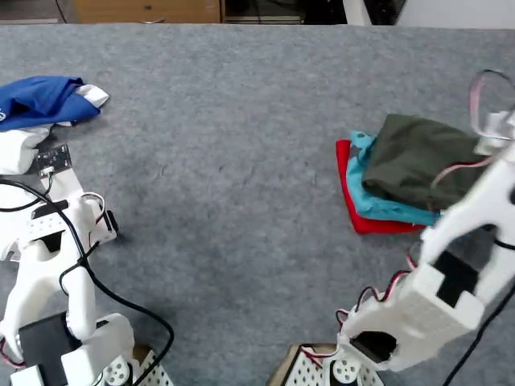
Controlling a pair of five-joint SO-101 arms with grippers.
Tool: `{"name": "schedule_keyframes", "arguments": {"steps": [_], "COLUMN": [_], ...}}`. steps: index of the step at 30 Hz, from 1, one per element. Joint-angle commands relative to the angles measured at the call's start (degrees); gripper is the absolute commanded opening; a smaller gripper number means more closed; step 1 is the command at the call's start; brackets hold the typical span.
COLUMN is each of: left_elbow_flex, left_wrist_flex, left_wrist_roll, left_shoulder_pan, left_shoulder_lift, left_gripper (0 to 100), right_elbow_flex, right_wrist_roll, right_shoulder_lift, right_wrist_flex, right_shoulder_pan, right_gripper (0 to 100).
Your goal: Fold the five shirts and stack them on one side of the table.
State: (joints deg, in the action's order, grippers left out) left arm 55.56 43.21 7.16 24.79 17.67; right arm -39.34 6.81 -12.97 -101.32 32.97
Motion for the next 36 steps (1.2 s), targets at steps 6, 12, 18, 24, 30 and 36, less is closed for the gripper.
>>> {"name": "schedule_keyframes", "arguments": {"steps": [6, 12, 18, 24, 30, 36], "left_elbow_flex": [0.44, 0.88, 0.88, 0.88, 0.88, 0.79], "left_wrist_flex": [-0.18, -0.26, -0.35, -0.53, -0.70, -0.62], "left_wrist_roll": [3.43, 7.21, 8.97, 8.88, 8.62, 8.35], "left_shoulder_pan": [0.53, 0.53, 0.53, 0.53, 0.53, 0.09], "left_shoulder_lift": [1.80, 1.80, 1.80, 1.80, 1.80, 1.80], "left_gripper": [15, 15, 15, 15, 15, 15], "right_elbow_flex": [22.29, 29.93, 34.68, 28.88, 19.56, 20.97], "right_wrist_roll": [-14.51, -19.87, -22.24, -21.54, -16.97, -9.49], "right_shoulder_lift": [-2.77, -9.36, -13.05, -2.07, 9.36, 3.74], "right_wrist_flex": [3.87, 7.03, 8.53, 3.34, 1.14, 17.32], "right_shoulder_pan": [-13.23, -17.36, -20.88, -20.79, -16.48, -12.35], "right_gripper": [2.9, 0.5, 0.5, 0.5, 0.5, 0.5]}}
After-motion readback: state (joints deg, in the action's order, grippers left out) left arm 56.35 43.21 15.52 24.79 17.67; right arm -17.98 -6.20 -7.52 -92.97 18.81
